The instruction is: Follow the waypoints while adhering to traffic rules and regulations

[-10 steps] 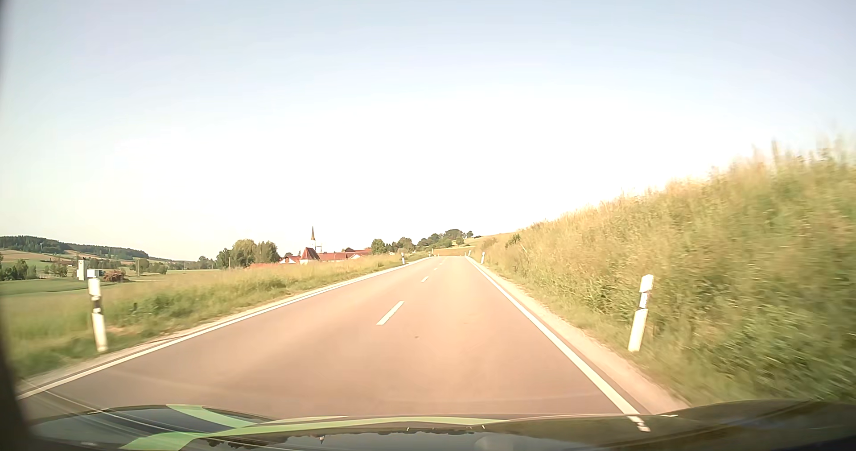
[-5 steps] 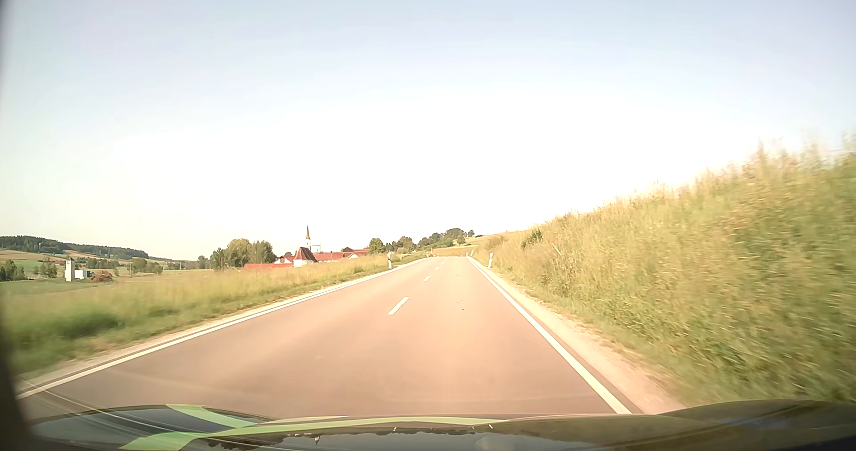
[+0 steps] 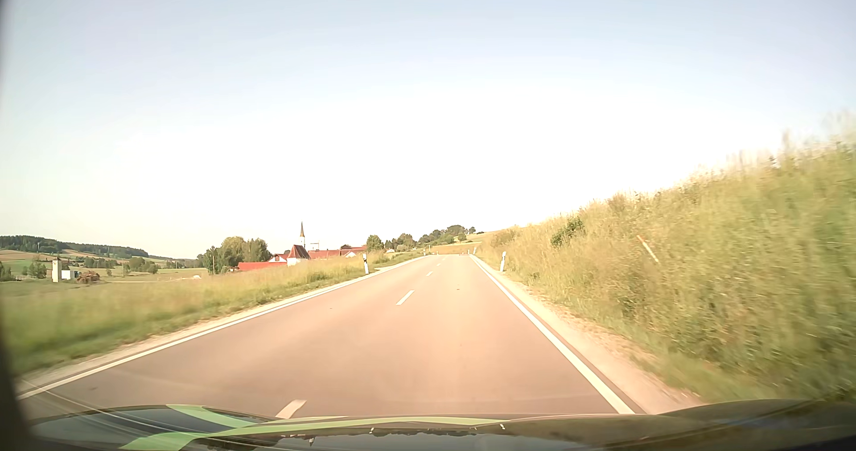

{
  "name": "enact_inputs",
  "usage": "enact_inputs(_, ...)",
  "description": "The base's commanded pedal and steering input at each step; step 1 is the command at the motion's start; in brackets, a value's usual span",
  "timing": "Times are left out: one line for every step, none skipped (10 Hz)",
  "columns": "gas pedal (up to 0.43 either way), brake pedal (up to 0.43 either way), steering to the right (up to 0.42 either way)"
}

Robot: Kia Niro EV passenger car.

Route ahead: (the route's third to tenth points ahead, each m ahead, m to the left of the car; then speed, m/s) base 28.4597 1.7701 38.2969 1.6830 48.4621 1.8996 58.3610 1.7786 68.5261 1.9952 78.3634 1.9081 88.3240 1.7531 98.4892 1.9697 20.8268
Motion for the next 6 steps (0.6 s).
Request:
enact_inputs(0.098, 0.0, -0.003)
enact_inputs(0.118, 0.0, -0.003)
enact_inputs(0.138, 0.0, -0.004)
enact_inputs(0.157, 0.0, -0.003)
enact_inputs(0.169, 0.0, -0.003)
enact_inputs(0.177, 0.0, -0.004)
